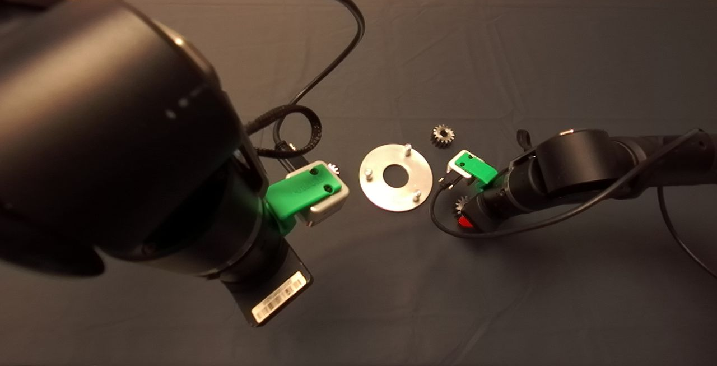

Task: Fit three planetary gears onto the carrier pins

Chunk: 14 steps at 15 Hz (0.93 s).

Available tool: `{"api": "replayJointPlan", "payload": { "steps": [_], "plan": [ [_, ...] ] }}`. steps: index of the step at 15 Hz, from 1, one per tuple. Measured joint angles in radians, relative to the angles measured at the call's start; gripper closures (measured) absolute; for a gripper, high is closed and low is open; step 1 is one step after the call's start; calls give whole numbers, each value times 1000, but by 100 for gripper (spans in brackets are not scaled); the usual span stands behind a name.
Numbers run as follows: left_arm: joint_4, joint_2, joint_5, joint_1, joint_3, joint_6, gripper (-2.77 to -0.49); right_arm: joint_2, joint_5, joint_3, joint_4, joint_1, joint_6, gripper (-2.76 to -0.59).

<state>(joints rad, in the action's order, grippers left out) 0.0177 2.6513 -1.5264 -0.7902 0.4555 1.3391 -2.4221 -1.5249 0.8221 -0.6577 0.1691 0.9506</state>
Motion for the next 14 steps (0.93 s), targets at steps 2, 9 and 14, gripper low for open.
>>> {"api": "replayJointPlan", "payload": {
  "steps": [2, 9, 14],
  "plan": [
    [0, 0, 0, 0, 0, 0, -162, 0, 0, 1, 0, 0, 0, -124],
    [0, 0, 0, 0, 0, 0, -162, 0, -2, 3, 0, 0, 0, -102],
    [0, 0, 0, 0, 0, 0, -162, 0, -2, 3, 0, 0, 0, -100]
  ]
}}
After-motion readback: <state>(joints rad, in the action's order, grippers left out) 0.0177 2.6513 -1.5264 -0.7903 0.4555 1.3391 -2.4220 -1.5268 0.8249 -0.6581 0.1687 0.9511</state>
